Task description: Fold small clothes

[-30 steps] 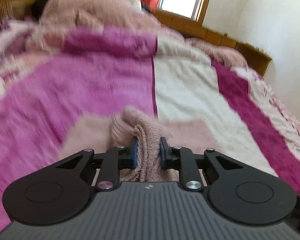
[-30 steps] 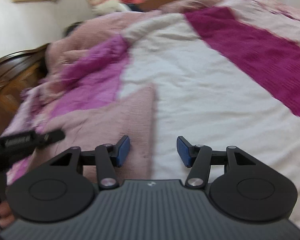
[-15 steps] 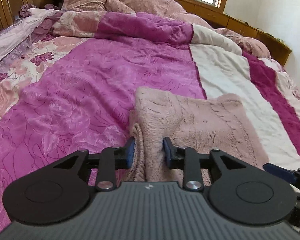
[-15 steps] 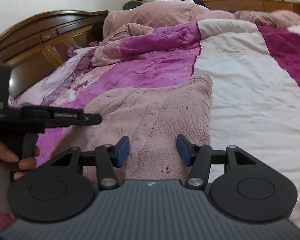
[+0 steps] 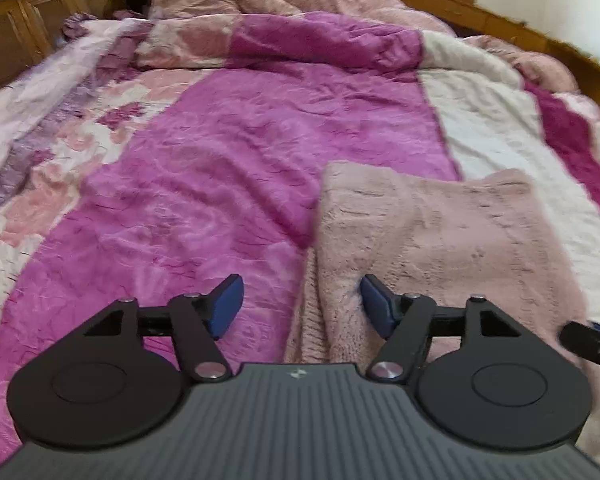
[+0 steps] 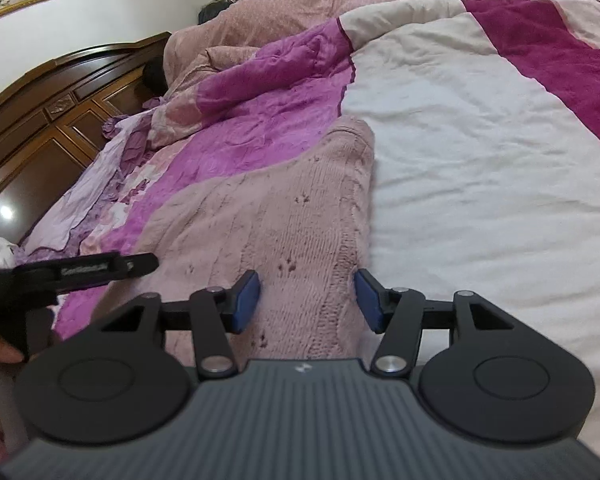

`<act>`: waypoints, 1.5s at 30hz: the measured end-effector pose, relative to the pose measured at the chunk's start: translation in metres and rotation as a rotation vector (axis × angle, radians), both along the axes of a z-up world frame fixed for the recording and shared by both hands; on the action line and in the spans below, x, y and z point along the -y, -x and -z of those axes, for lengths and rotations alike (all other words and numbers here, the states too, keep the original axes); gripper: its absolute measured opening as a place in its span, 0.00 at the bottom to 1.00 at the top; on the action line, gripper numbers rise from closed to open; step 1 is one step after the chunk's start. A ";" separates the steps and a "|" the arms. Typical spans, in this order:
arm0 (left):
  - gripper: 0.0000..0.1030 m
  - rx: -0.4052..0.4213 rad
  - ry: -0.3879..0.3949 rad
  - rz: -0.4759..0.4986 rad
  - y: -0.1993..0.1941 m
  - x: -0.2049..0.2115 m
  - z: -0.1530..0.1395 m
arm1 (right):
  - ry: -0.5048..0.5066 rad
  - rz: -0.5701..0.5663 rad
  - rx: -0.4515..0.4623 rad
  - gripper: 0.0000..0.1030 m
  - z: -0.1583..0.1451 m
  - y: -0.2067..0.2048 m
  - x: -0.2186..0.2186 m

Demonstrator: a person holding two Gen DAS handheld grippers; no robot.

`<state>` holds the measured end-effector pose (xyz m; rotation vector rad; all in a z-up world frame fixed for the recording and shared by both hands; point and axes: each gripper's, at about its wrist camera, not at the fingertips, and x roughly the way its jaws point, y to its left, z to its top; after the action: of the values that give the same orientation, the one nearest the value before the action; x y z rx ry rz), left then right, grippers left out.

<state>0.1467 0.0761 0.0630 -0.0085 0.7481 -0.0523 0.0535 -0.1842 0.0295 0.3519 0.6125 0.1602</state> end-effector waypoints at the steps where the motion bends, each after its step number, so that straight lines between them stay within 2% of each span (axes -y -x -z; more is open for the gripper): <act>1: 0.71 0.000 -0.010 -0.006 -0.002 0.000 0.002 | 0.012 -0.010 0.007 0.55 -0.001 0.001 -0.003; 4: 0.71 -0.007 0.018 -0.018 -0.001 -0.006 0.003 | 0.014 -0.021 0.008 0.55 -0.004 0.001 -0.001; 7: 0.71 -0.018 0.088 -0.003 -0.002 -0.011 -0.007 | -0.051 -0.001 -0.004 0.55 -0.006 -0.002 0.015; 10: 0.71 0.039 0.111 0.031 -0.006 -0.007 -0.024 | -0.071 0.030 0.019 0.55 -0.011 -0.008 0.025; 14: 0.71 0.062 0.075 0.081 -0.027 0.011 -0.029 | -0.030 0.062 0.050 0.55 -0.017 -0.024 0.028; 17: 0.71 0.049 -0.001 0.074 -0.045 0.027 -0.016 | 0.011 0.083 0.021 0.54 -0.011 -0.043 0.025; 19: 0.71 0.044 -0.090 0.030 -0.053 0.033 -0.004 | 0.014 0.063 0.014 0.54 -0.006 -0.052 0.020; 21: 0.71 0.046 -0.109 -0.032 -0.056 0.027 0.008 | 0.040 0.024 0.019 0.53 -0.002 -0.056 0.011; 24: 0.71 0.017 -0.053 -0.106 -0.062 0.007 0.016 | 0.076 0.006 0.026 0.53 0.003 -0.061 0.000; 26: 0.71 0.000 -0.020 -0.106 -0.062 -0.004 0.014 | 0.061 0.009 0.022 0.55 0.003 -0.062 0.003; 29: 0.71 -0.013 -0.001 -0.074 -0.057 -0.011 0.005 | -0.005 0.019 0.011 0.55 -0.001 -0.058 0.015; 33: 0.71 -0.023 0.099 -0.013 -0.039 -0.022 -0.014 | -0.090 0.033 -0.003 0.55 -0.005 -0.049 0.033; 35: 0.71 -0.033 0.136 0.019 -0.029 -0.022 -0.021 | -0.135 0.037 -0.013 0.69 -0.004 -0.043 0.042; 36: 0.73 -0.042 0.157 0.041 -0.024 -0.023 -0.022 | -0.163 0.036 -0.021 0.72 -0.003 -0.040 0.047; 39: 0.79 -0.097 0.229 0.089 -0.011 -0.025 -0.019 | -0.261 0.028 -0.077 0.73 0.003 -0.035 0.060; 41: 0.80 -0.142 0.277 0.105 -0.007 -0.027 -0.011 | -0.319 0.021 -0.137 0.74 0.008 -0.034 0.066; 45: 0.83 -0.190 0.304 0.075 -0.002 -0.028 0.006 | -0.343 -0.030 -0.188 0.73 0.016 -0.036 0.064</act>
<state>0.1482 0.1036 0.0572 -0.2786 0.9243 -0.2388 0.0891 -0.2485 0.0132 0.6954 0.7775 0.2640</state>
